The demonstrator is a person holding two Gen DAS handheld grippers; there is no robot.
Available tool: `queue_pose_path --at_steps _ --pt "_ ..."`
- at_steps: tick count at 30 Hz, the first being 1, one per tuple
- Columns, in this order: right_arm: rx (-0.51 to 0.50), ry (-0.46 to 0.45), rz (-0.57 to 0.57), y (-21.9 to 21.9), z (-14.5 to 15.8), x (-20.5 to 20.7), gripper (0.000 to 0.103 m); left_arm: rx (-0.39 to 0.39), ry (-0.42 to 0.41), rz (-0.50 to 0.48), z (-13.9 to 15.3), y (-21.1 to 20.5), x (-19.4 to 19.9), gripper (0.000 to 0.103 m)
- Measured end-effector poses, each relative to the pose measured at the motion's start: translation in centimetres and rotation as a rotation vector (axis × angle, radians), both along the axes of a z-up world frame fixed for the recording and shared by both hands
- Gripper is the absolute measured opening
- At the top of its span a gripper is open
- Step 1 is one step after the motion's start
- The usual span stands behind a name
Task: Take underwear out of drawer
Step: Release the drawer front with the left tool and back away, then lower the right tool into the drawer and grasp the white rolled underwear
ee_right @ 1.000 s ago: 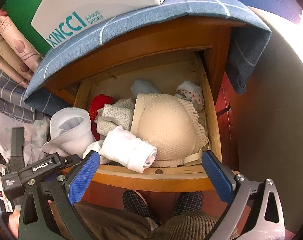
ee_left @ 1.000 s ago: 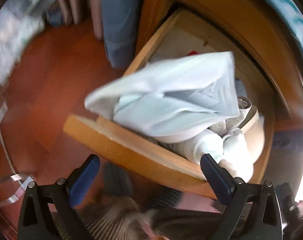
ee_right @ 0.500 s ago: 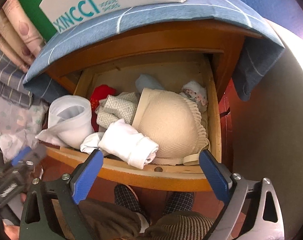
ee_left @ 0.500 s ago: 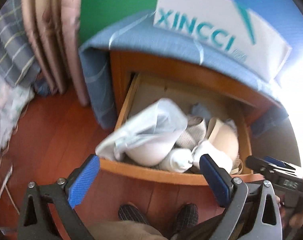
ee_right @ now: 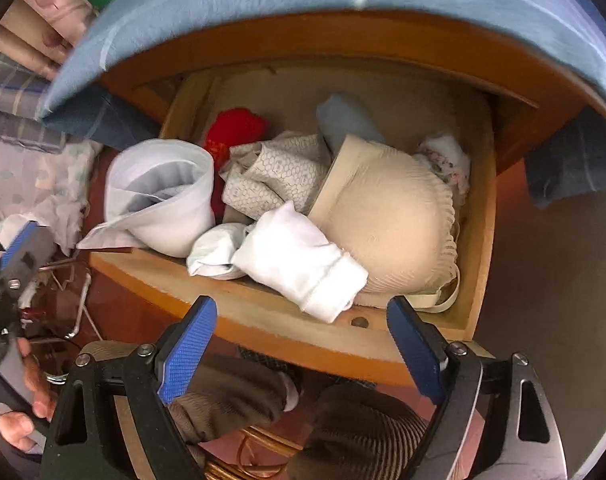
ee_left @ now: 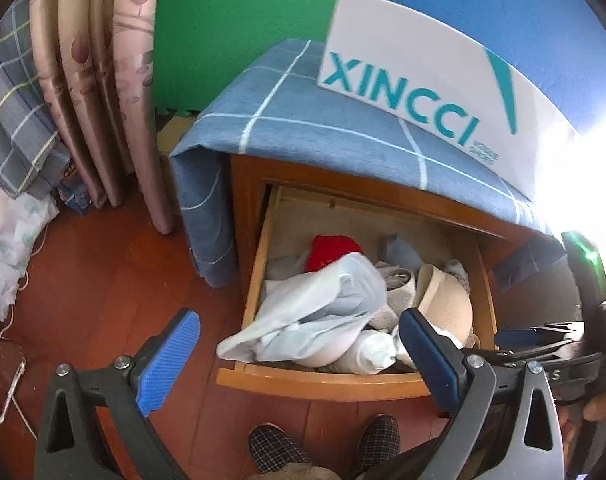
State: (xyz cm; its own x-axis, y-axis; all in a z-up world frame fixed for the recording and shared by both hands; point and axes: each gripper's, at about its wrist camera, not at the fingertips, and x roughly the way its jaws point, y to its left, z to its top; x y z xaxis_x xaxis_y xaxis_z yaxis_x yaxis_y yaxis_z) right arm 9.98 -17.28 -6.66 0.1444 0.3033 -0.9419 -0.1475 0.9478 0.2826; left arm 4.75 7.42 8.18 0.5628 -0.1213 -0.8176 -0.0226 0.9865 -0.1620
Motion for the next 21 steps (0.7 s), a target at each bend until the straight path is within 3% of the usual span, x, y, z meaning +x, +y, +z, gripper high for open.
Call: queue_pose_path --at_steps 5,10,16,21 --pt "-0.024 0.022 0.019 1.8 -1.3 1.3 0.084 0.003 0.022 -0.023 -0.9 1.7 0.3 0.102" --pt "-0.077 0.053 0.063 3.4 -2.8 2.2 0.075 0.012 0.041 -0.068 -1.8 2.6 0.4 0.102" --pt "-0.143 0.060 0.111 4.4 -4.1 2.6 0.074 0.023 0.073 -0.119 -3.1 2.8 0.8 0.102" --pt "-0.140 0.067 0.114 4.8 -5.1 3.2 0.074 0.035 0.098 -0.145 -4.2 2.2 1.1 0.102"
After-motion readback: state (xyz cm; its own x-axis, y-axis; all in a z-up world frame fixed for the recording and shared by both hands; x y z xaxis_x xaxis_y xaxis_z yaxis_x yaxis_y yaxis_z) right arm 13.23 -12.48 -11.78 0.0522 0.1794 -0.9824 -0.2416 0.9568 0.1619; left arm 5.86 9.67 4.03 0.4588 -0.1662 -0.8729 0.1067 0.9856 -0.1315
